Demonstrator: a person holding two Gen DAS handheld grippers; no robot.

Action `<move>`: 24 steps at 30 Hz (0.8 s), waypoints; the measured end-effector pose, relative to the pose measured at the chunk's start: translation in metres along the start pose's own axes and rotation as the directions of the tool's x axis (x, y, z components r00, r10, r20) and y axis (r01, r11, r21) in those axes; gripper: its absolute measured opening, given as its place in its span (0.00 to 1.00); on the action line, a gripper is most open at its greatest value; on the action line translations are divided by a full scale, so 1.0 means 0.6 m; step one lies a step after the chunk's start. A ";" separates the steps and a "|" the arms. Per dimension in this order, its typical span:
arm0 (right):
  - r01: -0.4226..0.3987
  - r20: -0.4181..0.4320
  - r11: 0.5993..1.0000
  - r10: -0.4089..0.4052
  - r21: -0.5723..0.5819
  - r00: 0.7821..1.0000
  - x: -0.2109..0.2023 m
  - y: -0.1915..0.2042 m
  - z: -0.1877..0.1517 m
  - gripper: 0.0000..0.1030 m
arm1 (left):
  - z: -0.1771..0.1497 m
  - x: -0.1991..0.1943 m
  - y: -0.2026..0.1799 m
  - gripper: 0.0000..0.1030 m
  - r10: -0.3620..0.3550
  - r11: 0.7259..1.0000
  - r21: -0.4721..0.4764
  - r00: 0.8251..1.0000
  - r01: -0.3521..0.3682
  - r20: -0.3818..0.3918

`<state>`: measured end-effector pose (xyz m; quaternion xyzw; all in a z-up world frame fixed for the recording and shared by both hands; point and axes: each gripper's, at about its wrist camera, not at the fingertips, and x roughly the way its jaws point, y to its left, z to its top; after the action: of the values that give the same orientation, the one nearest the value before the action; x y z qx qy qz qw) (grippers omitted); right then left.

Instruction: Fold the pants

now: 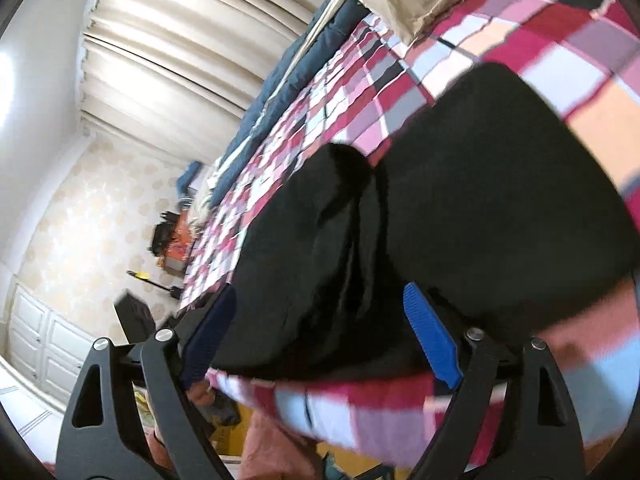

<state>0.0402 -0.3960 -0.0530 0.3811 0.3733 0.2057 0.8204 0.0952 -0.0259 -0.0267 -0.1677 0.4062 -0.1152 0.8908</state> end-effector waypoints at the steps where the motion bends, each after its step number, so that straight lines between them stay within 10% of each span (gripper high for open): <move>1: 0.015 -0.004 1.000 -0.015 0.007 1.000 0.009 -0.004 0.011 0.83 | -0.007 0.009 0.022 0.83 -0.019 0.999 -0.036 1.000 0.018 -0.019; 13: 0.040 -0.177 0.998 -0.049 -0.057 0.983 0.074 0.026 0.018 0.84 | -0.044 0.020 0.077 0.90 -0.165 0.982 -0.090 0.986 0.165 0.007; 21: 0.089 -0.250 0.989 -0.116 -0.116 0.961 0.110 0.043 0.005 0.20 | -0.045 0.021 0.083 0.91 -0.188 0.978 -0.084 0.982 0.189 0.014; 24: 0.102 -0.217 0.979 -0.139 -0.175 0.966 0.098 0.066 0.008 0.13 | -0.044 0.023 0.081 0.95 -0.195 0.979 -0.066 0.981 0.195 0.006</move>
<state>0.0790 -0.3368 -0.0469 0.2633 0.4695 0.2275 0.8115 0.0874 0.0085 -0.0715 -0.2363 0.3915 -0.1884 0.8691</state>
